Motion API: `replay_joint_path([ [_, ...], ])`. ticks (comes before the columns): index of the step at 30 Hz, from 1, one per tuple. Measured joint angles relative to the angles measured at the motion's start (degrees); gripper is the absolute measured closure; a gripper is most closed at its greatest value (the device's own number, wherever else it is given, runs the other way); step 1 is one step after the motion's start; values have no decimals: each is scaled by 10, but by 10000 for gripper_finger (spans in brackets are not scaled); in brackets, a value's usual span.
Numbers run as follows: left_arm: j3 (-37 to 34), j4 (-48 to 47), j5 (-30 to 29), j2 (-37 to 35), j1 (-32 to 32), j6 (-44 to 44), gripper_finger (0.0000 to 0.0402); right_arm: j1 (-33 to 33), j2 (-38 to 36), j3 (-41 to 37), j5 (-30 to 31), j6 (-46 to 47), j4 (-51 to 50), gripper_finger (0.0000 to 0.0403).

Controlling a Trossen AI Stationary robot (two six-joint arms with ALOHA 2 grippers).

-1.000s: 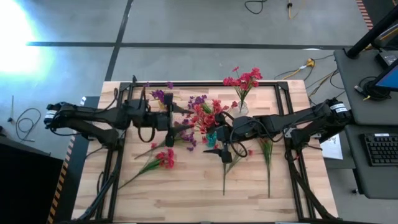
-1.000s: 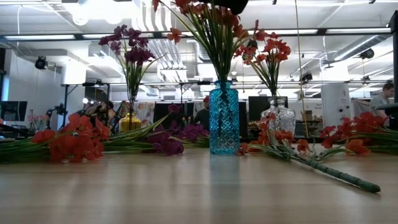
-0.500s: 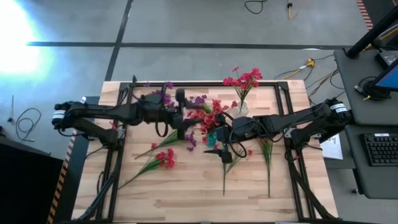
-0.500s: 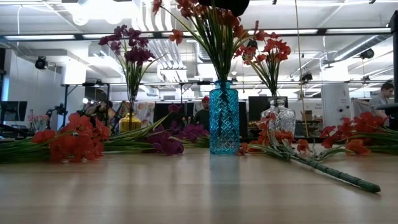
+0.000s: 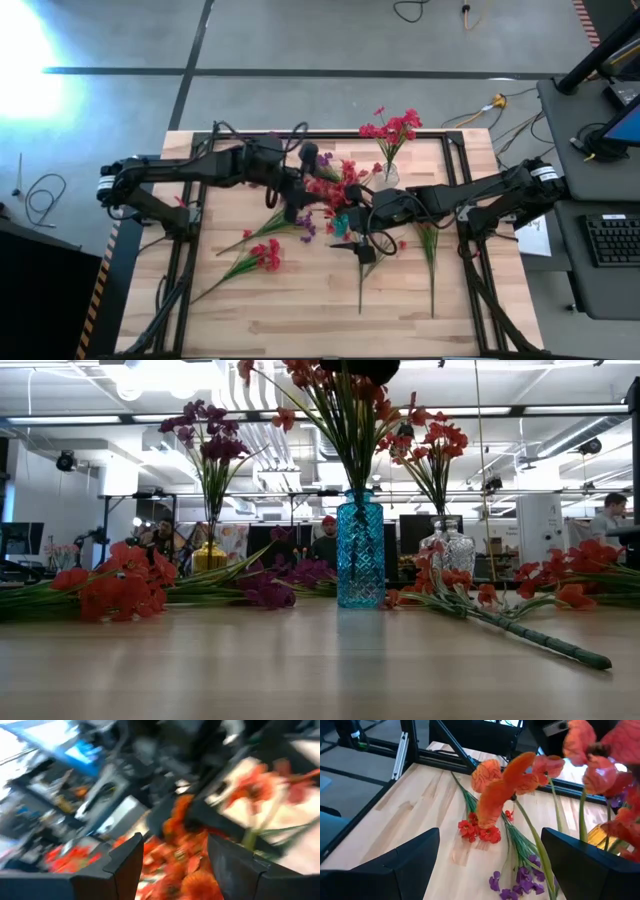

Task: Sort flowers into vase by color
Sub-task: Put the left orange flowers into the blue vase

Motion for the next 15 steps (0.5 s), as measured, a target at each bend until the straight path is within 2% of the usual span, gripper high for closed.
replay_joint_path([
  [2, 7, 2, 21, 10, 6, 1, 199, 0, 0, 0, 0, -9, 0, 62],
  [11, 11, 27, 24, 35, 32, 12, 199, 0, 0, 0, 0, -11, 1, 62],
  [15, 11, 29, 46, 38, 34, 15, 199, 0, 0, 0, -2, -11, 1, 62],
])
